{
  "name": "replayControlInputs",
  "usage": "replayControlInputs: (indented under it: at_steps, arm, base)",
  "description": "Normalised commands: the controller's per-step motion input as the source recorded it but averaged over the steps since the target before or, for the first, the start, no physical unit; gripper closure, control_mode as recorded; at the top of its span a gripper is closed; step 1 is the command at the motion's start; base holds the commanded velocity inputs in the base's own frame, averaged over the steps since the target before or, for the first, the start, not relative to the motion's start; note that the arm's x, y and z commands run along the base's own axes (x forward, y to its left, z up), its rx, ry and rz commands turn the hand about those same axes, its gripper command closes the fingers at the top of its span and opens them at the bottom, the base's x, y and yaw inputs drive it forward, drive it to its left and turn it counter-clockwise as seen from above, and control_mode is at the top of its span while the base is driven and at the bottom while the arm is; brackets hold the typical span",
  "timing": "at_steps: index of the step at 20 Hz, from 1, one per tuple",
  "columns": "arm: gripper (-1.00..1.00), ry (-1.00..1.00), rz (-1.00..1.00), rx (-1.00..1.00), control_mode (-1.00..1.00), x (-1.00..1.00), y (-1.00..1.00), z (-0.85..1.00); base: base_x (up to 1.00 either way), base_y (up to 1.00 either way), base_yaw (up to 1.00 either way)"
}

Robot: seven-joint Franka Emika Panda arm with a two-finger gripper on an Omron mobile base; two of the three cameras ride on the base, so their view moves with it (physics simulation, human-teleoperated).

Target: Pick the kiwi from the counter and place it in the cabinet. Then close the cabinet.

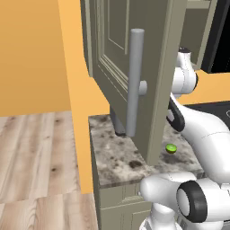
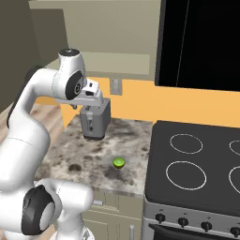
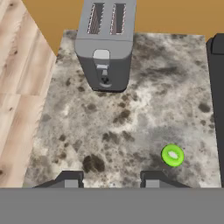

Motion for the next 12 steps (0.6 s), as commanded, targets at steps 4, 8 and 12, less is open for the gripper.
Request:
replayControlInputs:
  at_steps: [4,8,12]
  arm:
    - [-1.00,0.00,0.00,0.00,-1.00,-0.07,-0.05,-0.15]
    - [-1.00,0.00,-0.01,0.00,-1.00,-0.34,-0.32,-0.13]
    - [-1.00,0.00,-0.01,0.00,-1.00,-0.37,-0.41,-0.07]
  base:
    - [0.00,0.00,0.00]
    - [0.00,0.00,0.00]
    - [0.00,0.00,0.00]
